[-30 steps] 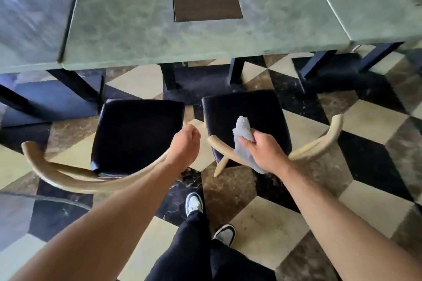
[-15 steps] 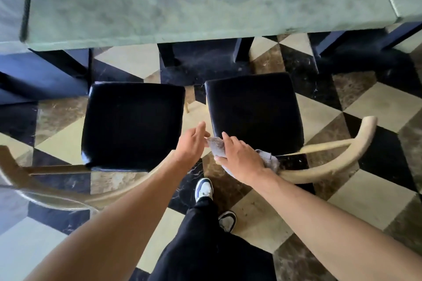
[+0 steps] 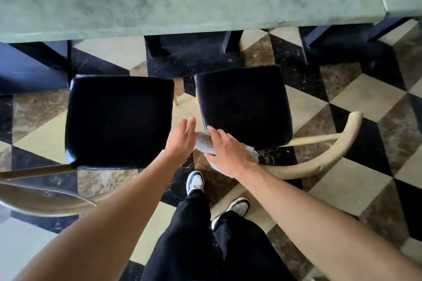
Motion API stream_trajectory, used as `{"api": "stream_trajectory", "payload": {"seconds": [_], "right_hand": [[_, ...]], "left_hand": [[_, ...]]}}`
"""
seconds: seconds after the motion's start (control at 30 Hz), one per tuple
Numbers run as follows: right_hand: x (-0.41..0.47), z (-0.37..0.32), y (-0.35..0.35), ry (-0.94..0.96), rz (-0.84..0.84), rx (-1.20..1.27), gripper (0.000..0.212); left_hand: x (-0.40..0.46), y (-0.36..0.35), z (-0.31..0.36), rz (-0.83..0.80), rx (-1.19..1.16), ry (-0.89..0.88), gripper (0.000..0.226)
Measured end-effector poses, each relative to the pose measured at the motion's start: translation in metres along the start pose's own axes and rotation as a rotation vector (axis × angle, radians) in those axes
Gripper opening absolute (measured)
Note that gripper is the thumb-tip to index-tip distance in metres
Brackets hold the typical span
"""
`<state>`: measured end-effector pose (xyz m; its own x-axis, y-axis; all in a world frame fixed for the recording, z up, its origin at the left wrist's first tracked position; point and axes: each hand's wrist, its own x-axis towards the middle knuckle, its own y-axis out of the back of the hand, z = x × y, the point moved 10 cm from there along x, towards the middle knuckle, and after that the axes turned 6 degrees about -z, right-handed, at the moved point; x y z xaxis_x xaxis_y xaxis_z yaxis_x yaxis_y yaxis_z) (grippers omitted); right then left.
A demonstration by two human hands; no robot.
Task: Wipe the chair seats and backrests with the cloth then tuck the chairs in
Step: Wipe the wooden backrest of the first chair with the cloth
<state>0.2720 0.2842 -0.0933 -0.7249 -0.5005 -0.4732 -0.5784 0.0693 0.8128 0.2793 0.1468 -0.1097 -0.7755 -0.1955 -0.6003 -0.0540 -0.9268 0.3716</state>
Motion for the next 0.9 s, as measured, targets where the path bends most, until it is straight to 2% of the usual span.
{"api": "stream_trajectory", "payload": {"seconds": [0.23, 0.37, 0.5, 0.6, 0.73, 0.9], "right_hand": [[-0.063, 0.05, 0.001, 0.07, 0.024, -0.149, 0.074], [-0.068, 0.056, -0.001, 0.119, -0.024, -0.136, 0.07], [-0.076, 0.078, 0.0, 0.175, -0.079, -0.088, 0.065], [-0.095, 0.105, 0.008, 0.249, -0.073, -0.162, 0.065], [-0.121, 0.153, 0.021, 0.363, -0.044, -0.247, 0.068], [-0.137, 0.213, 0.043, 0.491, -0.049, -0.326, 0.069]], "left_hand": [[-0.018, -0.022, 0.042, 0.083, 0.364, -0.111, 0.031], [-0.037, -0.051, 0.049, 0.061, 0.57, -0.17, 0.029], [-0.066, -0.101, 0.078, 0.024, 0.742, -0.4, 0.025], [-0.08, -0.141, 0.085, -0.05, 0.747, -0.397, 0.028], [-0.091, -0.178, 0.097, -0.001, 0.712, -0.336, 0.031], [-0.096, -0.229, 0.123, 0.011, 0.736, -0.31, 0.048]]}}
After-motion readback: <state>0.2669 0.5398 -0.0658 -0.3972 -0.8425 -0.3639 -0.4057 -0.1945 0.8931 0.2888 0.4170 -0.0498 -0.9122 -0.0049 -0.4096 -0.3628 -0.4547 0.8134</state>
